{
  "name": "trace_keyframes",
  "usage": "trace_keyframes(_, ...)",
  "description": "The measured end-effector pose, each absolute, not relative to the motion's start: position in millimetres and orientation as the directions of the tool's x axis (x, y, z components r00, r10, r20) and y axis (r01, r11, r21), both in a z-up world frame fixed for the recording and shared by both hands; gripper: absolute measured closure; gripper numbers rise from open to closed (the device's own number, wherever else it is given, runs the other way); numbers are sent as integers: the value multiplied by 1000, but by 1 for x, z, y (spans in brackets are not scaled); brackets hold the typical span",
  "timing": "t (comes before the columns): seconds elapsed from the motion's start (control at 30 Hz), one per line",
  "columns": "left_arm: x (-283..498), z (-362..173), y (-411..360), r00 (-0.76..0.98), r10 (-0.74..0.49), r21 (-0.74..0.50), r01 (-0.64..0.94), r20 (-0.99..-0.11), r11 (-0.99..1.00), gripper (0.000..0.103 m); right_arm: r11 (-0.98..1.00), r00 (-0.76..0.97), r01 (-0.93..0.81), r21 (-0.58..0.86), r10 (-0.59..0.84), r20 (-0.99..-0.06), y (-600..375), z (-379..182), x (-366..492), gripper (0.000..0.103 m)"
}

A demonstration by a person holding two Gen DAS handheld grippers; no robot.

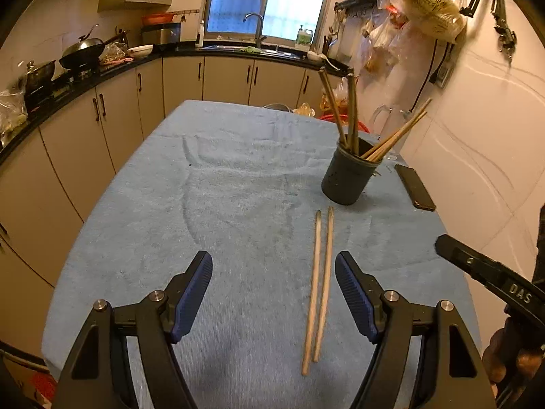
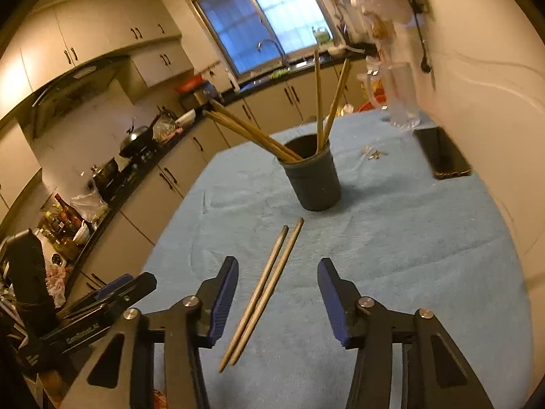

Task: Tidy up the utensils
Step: 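Withdraw both open tools toward the last two chopsticks, then close the right tool on a chopstick while the left tool grasps the other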

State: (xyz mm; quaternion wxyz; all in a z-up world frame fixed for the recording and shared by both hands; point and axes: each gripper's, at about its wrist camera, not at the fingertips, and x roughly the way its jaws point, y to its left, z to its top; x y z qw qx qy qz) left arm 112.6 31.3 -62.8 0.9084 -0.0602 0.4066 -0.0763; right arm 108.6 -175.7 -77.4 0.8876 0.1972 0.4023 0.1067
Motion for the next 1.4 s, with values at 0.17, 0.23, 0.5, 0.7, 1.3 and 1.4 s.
trace_keyframes(0.17, 134, -74, 31, 638, -190, -171, 92, -746, 981, 28, 911, 565, -15, 413, 348, -748, -167, -104, 154, 58)
trace_keyframes(0.23, 142, -79, 30, 629, -188, -167, 93, -754, 981, 28, 919, 529, -15, 394, 342, -776, -161, -115, 172, 59)
trace_keyframes(0.5, 163, -98, 31, 600, -193, -158, 111, -776, 981, 28, 937, 372, -19, 350, 332, -867, -136, -168, 242, 71)
trace_keyframes(0.7, 172, -107, 38, 587, -196, -159, 116, -786, 981, 28, 951, 305, -4, 309, 296, -905, -118, -190, 274, 81)
trace_keyframes(1.3, 223, -142, -34, 418, -299, -183, 295, -858, 938, 47, 978, 347, 26, 207, 185, -919, -163, -197, 227, 92)
trace_keyframes(1.4, 238, -154, -60, 397, -255, -123, 327, -882, 937, 57, 975, 353, 51, 218, 187, -917, -175, -197, 226, 92)
